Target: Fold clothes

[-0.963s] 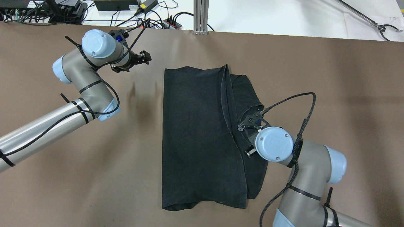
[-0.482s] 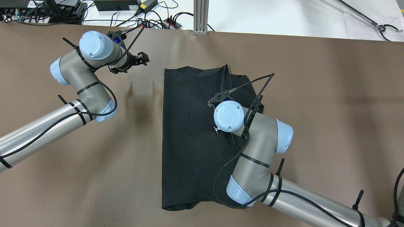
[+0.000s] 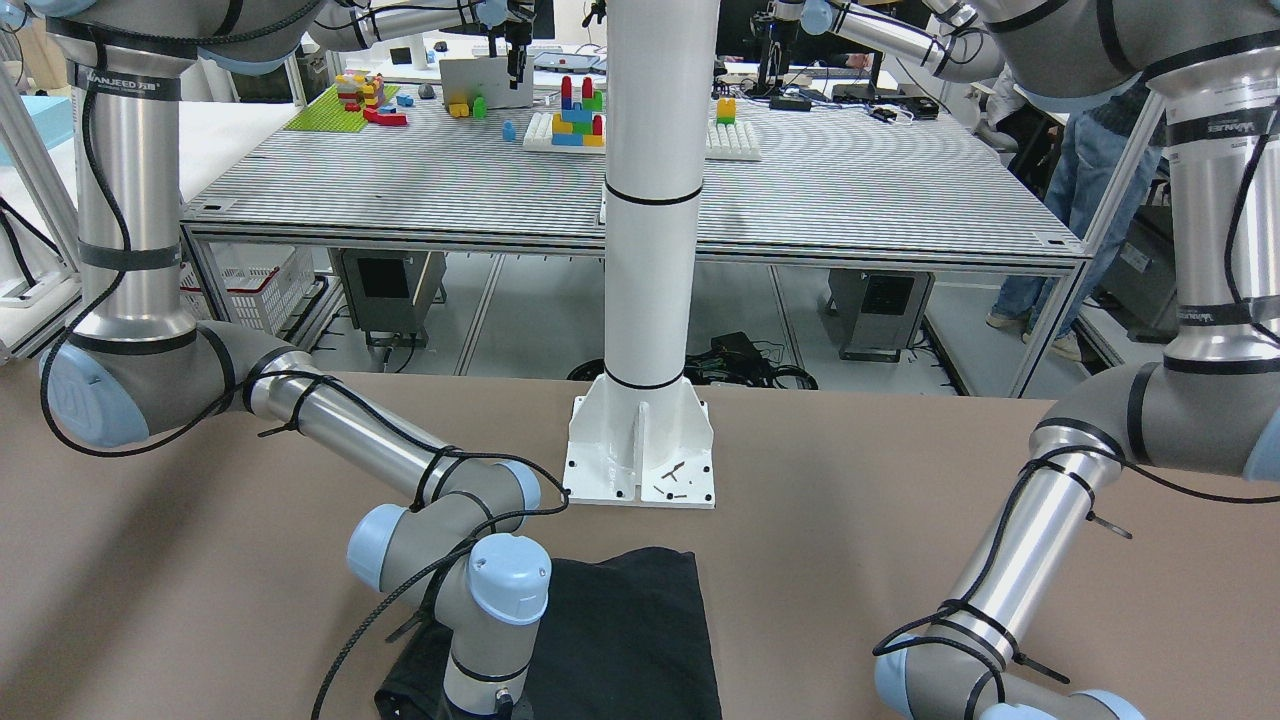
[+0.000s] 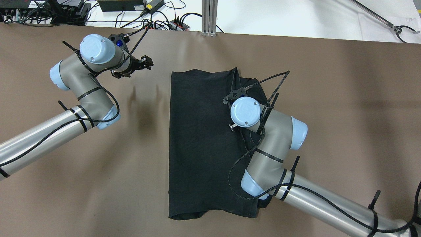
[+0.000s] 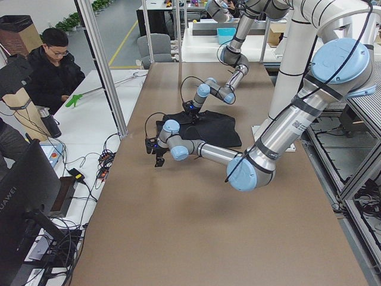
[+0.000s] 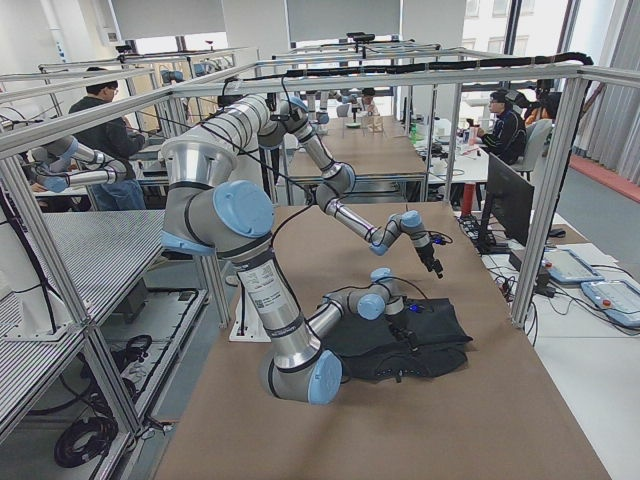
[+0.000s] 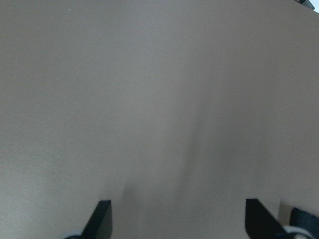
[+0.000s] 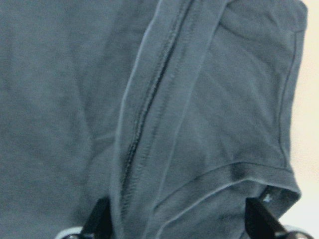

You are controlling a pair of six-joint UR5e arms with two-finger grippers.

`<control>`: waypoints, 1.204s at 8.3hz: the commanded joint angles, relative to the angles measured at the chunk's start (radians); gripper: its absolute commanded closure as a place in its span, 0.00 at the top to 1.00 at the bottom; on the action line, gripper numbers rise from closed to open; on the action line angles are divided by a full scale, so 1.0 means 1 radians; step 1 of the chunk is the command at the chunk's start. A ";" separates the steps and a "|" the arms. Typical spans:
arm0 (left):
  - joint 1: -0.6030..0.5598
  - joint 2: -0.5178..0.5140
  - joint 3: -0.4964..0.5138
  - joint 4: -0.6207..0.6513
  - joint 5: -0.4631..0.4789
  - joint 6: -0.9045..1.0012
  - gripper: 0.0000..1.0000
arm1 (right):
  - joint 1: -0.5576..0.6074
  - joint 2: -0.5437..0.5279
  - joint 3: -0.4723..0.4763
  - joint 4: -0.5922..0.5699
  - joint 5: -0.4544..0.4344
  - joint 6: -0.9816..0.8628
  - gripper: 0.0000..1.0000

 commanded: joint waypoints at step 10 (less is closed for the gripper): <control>0.001 -0.006 -0.003 0.000 0.010 -0.001 0.94 | -0.284 -0.364 0.523 0.090 -0.034 1.302 0.91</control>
